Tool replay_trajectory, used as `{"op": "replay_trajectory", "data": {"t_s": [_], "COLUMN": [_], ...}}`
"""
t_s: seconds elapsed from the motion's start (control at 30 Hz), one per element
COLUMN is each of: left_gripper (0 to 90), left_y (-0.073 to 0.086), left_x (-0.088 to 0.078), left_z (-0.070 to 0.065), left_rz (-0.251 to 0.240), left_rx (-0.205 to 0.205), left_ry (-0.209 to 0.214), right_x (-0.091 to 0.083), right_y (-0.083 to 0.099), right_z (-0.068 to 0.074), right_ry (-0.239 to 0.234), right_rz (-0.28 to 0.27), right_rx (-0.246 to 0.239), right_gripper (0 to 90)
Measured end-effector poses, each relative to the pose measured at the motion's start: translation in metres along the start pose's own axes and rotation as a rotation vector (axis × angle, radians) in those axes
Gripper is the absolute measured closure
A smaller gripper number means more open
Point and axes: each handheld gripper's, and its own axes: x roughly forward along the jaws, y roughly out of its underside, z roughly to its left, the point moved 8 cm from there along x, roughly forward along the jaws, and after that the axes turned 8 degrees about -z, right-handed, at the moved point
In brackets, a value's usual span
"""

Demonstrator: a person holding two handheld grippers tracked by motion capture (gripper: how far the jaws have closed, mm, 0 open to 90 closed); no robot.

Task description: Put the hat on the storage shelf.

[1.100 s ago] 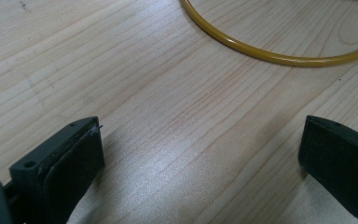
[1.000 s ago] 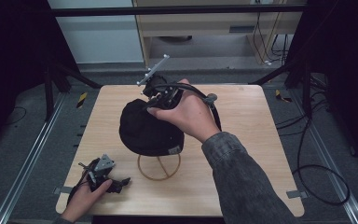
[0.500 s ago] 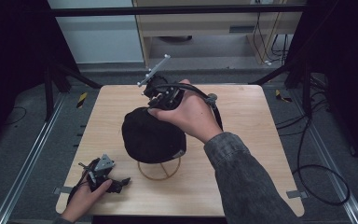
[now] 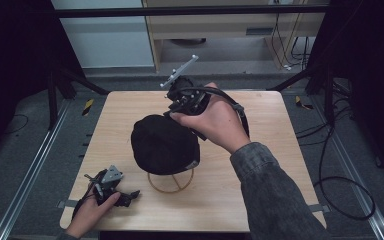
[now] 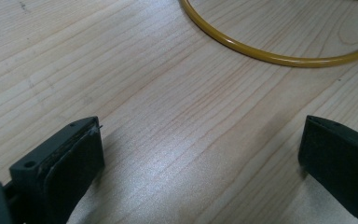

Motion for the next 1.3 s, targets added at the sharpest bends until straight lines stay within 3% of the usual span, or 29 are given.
{"op": "replay_trajectory", "data": {"t_s": [0.53,0.9,0.97,1.07,1.3], "left_gripper": [0.0,0.0,0.0,0.0,0.0], "left_y": [0.0,0.0,0.0,0.0,0.0], "left_x": [0.0,0.0,0.0,0.0,0.0], "left_z": [0.0,0.0,0.0,0.0,0.0], "left_rz": [0.001,0.001,0.001,0.001,0.001], "left_rx": [0.001,0.0,0.0,0.0,0.0], "left_ry": [0.001,0.002,0.002,0.002,0.001], "right_x": [-0.022,-0.033,-0.036,-0.04,-0.047], "right_y": [0.017,0.028,0.03,0.036,0.05], "right_z": [-0.024,-0.032,-0.035,-0.042,-0.054], "right_ry": [0.05,0.09,0.103,0.141,0.222], "right_rz": [-0.033,-0.058,-0.065,-0.08,-0.105], "right_rx": [0.051,0.079,0.087,0.116,0.136], "right_gripper": [70.8,60.9,56.3,35.1,15.3]}}
